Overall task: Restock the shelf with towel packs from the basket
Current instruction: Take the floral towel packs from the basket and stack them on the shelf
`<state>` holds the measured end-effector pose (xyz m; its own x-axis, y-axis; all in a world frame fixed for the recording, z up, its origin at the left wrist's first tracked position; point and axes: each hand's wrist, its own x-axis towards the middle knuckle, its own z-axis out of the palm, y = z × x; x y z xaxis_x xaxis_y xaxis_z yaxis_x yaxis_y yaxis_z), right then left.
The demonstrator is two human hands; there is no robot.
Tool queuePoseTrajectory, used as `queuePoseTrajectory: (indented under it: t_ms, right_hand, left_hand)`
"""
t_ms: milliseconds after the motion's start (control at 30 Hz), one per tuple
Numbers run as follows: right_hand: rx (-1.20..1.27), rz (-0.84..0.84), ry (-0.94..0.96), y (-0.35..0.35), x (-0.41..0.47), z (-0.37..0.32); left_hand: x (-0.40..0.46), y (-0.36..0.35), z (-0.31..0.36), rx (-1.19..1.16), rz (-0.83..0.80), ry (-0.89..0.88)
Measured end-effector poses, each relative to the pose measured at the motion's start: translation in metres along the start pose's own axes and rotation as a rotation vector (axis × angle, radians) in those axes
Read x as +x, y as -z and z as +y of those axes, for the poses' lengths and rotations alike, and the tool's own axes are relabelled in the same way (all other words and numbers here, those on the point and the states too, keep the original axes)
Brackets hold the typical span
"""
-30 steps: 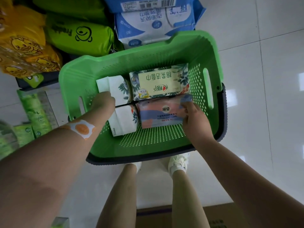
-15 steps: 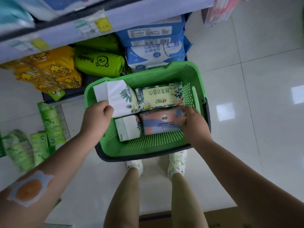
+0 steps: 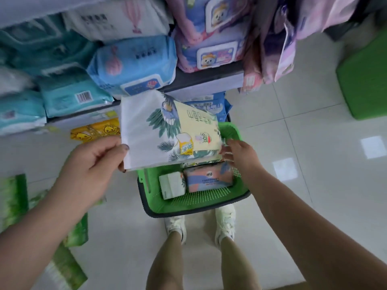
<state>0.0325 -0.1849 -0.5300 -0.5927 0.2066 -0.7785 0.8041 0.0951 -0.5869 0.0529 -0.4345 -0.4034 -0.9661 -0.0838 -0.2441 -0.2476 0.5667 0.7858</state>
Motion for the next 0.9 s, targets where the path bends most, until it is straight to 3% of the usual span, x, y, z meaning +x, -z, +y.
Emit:
queuePoseTrajectory:
  t_ms: [67,167,300,467,700,900]
  right_hand:
    - [0.192,-0.035,-0.104,0.007,-0.015,-0.024]
    - [0.304,-0.049,-0.088,0.023,-0.039,-0.057]
    - [0.322,-0.008,0.041,0.052,-0.086,-0.095]
    - [0.345,0.043,0.223,0.08,-0.148,-0.138]
    - [0.385,0.004,0.438,0.088,-0.2,-0.191]
    - [0.573,-0.24,0.386,0.072,-0.206,-0.229]
  left_hand:
    - [-0.005,0.013,0.025,-0.079,-0.017,-0.009]
    - [-0.012,0.032,0.056,-0.146,-0.011,-0.052]
    - [-0.024,0.057,0.087,-0.043,0.056,-0.207]
    - [-0.039,0.088,0.125,0.121,0.009,-0.385]
    - [-0.042,0.115,0.146,-0.028,0.122,-0.421]
    - [-0.042,0.121,0.171,0.105,0.265,-0.504]
